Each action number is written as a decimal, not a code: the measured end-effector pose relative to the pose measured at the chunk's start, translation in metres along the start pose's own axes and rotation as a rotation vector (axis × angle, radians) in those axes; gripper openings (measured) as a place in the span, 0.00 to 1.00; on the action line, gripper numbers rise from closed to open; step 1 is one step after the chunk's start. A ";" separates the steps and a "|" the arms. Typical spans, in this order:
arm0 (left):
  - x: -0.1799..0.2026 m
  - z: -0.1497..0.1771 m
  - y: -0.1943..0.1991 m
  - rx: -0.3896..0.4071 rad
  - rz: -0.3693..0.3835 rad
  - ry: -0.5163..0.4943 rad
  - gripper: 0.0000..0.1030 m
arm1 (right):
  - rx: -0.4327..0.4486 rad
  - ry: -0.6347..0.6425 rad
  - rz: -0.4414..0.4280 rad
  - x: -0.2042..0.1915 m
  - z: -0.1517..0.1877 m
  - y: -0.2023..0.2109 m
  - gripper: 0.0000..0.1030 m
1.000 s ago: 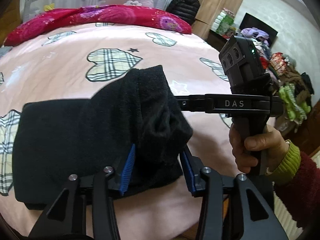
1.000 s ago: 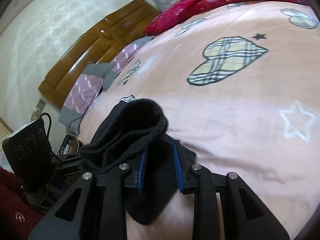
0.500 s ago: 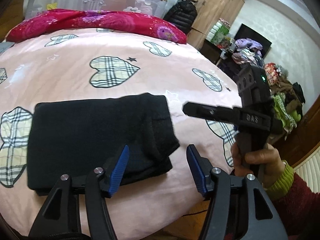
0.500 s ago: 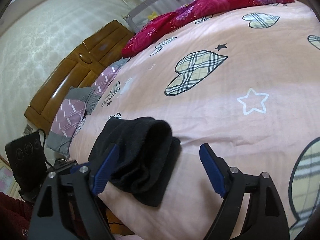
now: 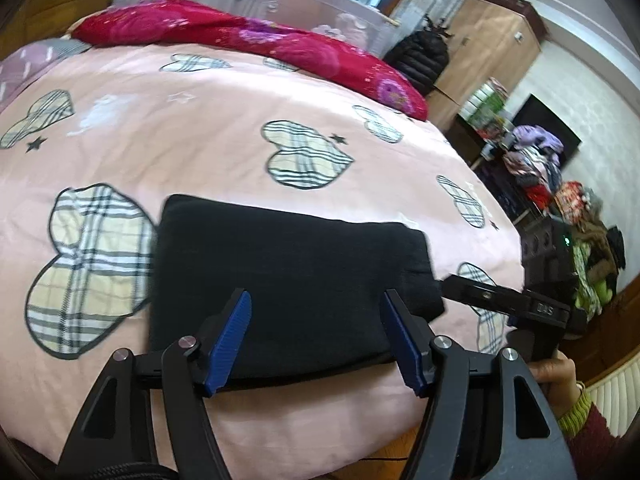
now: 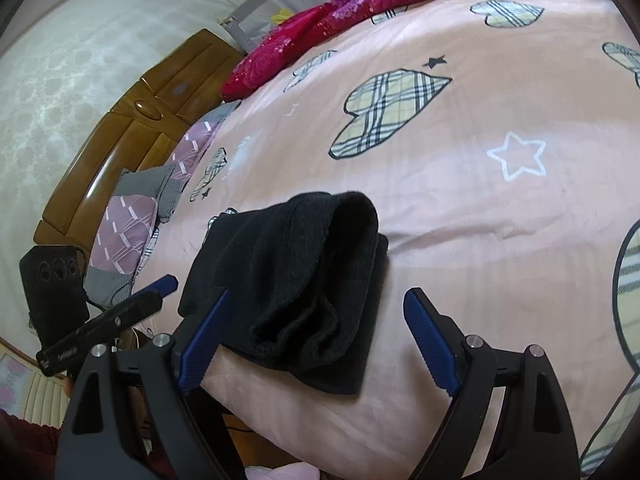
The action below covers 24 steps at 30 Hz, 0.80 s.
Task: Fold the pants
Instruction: 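Grasp the end of the folded black bundle with both grippers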
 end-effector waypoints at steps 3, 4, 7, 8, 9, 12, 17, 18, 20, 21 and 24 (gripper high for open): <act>-0.016 -0.001 0.002 -0.010 -0.004 0.039 0.67 | -0.014 -0.030 -0.017 0.002 0.002 -0.004 0.85; -0.022 -0.001 0.001 -0.014 -0.006 0.053 0.68 | -0.018 -0.039 -0.023 0.003 0.003 -0.005 0.85; -0.037 -0.003 -0.001 -0.030 -0.013 0.085 0.69 | -0.036 -0.075 -0.030 0.009 0.004 -0.010 0.85; -0.043 -0.004 -0.002 -0.036 -0.019 0.095 0.69 | -0.038 -0.084 -0.033 0.010 0.004 -0.011 0.85; -0.047 -0.004 -0.004 -0.040 -0.024 0.103 0.69 | -0.040 -0.090 -0.036 0.010 0.004 -0.012 0.85; -0.061 -0.006 -0.008 -0.053 -0.030 0.131 0.69 | -0.053 -0.112 -0.046 0.014 0.006 -0.017 0.85; -0.078 -0.010 -0.016 -0.070 -0.029 0.169 0.71 | -0.070 -0.126 -0.059 0.013 0.009 -0.023 0.85; -0.081 -0.011 -0.019 -0.077 -0.025 0.175 0.71 | -0.073 -0.126 -0.061 0.013 0.009 -0.024 0.85; -0.087 -0.010 -0.024 -0.088 -0.025 0.183 0.71 | -0.079 -0.127 -0.065 0.014 0.008 -0.026 0.85; -0.089 -0.010 -0.028 -0.098 -0.018 0.187 0.71 | -0.082 -0.130 -0.067 0.014 0.009 -0.027 0.85; -0.093 -0.008 -0.038 -0.132 0.003 0.205 0.71 | -0.089 -0.138 -0.077 0.015 0.011 -0.030 0.85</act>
Point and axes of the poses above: each gripper's, at about its wrist camera, not at the fingertips, and y roughly against the way its jaws point, x to its right, z to its underside, the point moved 9 cm from there along -y, roughly the way its jaws point, and after that the axes turned 5 degrees about -x, right-handed, at the moved point
